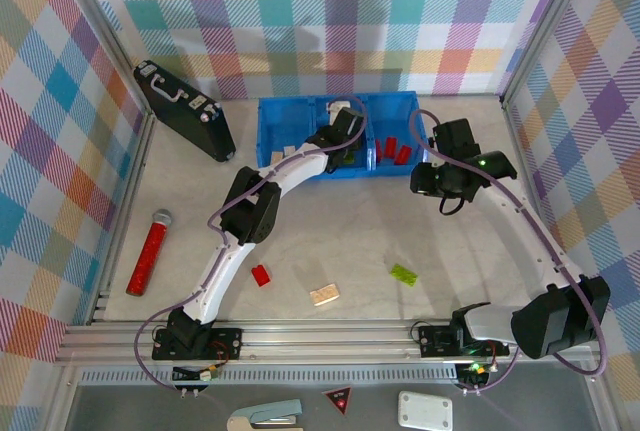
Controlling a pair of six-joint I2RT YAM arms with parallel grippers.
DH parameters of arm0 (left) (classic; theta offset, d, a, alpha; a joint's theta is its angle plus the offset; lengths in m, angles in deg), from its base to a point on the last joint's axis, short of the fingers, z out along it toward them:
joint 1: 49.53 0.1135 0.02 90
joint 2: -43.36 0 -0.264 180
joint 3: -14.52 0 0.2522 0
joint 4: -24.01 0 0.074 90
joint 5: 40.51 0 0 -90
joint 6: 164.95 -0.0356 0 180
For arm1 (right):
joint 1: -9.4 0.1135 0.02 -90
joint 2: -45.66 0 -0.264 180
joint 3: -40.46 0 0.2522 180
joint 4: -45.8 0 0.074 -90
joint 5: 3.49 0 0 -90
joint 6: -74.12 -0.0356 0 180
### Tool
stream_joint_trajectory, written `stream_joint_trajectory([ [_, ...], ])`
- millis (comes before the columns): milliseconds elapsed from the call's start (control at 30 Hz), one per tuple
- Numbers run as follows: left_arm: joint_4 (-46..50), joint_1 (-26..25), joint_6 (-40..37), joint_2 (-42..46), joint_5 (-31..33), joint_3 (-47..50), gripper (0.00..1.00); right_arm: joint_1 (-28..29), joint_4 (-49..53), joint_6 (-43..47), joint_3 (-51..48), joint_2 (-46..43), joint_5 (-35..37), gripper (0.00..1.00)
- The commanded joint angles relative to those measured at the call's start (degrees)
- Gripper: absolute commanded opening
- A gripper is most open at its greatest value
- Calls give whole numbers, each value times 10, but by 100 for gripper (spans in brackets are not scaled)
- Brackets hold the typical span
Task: Sort the legos into containers by color
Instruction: Place the lego in the container.
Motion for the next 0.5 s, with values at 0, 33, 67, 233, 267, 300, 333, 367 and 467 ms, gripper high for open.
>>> stream_joint_trajectory([
  [0, 7, 3, 0, 56, -8, 11, 73, 2, 14, -10, -5, -14, -3, 44],
  [33, 6, 3, 1, 63, -10, 16, 73, 2, 15, -11, -5, -14, -4, 44],
  [67, 6, 3, 0, 68, -13, 20, 73, 2, 15, -12, -6, -14, -5, 44],
  [233, 14, 2, 1, 102, -42, 43, 73, 2, 12, -16, -12, -13, -17, 44],
  [267, 16, 2, -1, 108, -48, 48, 73, 2, 11, -17, -14, -12, -20, 44],
  [300, 18, 2, -2, 118, -55, 57, 73, 2, 12, -18, -15, -11, -23, 44],
  [333, 21, 2, -4, 127, -61, 65, 73, 2, 12, -19, -17, -9, -28, 44],
  [367, 23, 2, -7, 136, -68, 73, 73, 2, 12, -19, -19, -7, -33, 44],
  [467, 48, 2, -14, 163, -88, 94, 73, 4, 18, -21, -24, -1, -43, 45],
])
